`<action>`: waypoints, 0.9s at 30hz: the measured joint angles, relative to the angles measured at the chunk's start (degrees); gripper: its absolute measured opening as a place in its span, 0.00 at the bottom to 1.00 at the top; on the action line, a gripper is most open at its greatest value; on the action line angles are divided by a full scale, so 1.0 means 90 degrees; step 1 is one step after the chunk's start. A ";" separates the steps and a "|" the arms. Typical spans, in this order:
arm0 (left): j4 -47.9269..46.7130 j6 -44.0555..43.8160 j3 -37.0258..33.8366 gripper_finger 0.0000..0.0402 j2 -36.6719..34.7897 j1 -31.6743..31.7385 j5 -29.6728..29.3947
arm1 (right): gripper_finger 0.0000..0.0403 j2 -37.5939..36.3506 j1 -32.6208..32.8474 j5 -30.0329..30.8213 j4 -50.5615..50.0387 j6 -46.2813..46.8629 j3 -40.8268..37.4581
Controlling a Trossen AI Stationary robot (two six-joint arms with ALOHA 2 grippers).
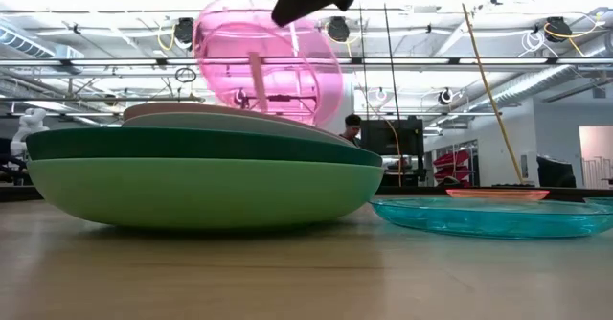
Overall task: Stack plastic plates
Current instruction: Stack the pink plate on the light pink plate, then stack the left blue plate on top of the pink plate
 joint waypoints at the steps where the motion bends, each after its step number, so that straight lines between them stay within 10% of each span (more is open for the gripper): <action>1: 0.0000 0.0000 0.0000 0.45 0.0000 0.0000 0.0000 | 0.00 0.0062 0.0044 0.0004 0.0023 -0.0009 0.0000; 19: 0.0017 0.0073 0.0002 0.45 0.0000 -0.0004 -0.0022 | 0.22 0.0496 0.0035 -0.0024 -0.0067 0.0758 0.0003; 27: 0.0015 0.0066 0.0002 0.45 -0.0002 -0.0104 -0.0019 | 0.31 0.0334 -0.0233 -0.0332 -0.2519 0.2275 0.0656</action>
